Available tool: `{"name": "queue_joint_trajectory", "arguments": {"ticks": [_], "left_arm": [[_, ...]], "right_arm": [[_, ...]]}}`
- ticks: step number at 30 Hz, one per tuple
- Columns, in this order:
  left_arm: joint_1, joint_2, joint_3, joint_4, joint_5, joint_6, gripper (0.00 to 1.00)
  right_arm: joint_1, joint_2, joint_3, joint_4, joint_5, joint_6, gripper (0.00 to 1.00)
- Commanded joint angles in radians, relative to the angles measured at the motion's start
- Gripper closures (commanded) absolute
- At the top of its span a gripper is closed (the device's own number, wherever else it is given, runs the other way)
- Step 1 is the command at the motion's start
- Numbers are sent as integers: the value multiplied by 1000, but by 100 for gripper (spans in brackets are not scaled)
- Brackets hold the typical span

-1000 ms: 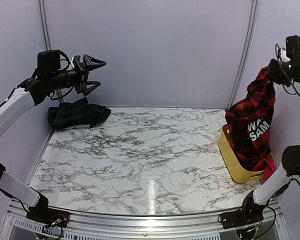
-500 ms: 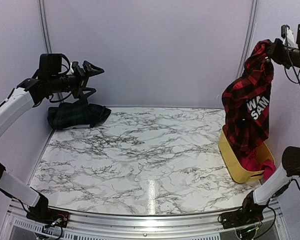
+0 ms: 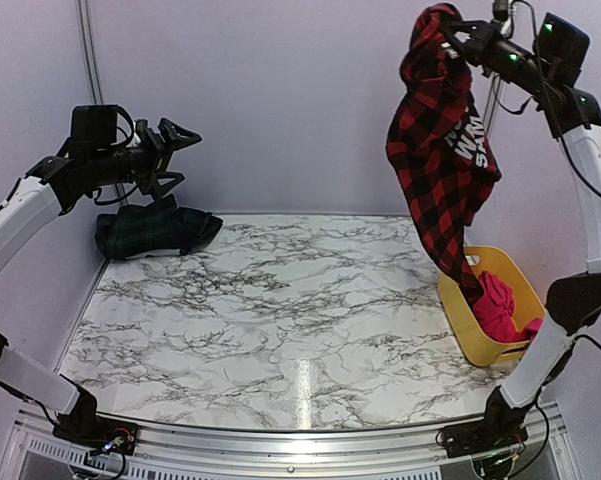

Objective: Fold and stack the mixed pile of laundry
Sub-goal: Place the crumpled T-shirt at the center of the board.

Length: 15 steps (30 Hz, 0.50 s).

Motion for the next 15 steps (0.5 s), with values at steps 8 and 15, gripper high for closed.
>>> {"name": "queue_joint_trajectory", "arguments": {"ticks": [8,15], "left_arm": [[14,-6,-3,-22,-71,33,1],[18,39,-10,-51,-87,92,1]], "right_arm": [[478,220,54,165,-23,-62,100],[490,208,-175,-76,89,-244,17]]}}
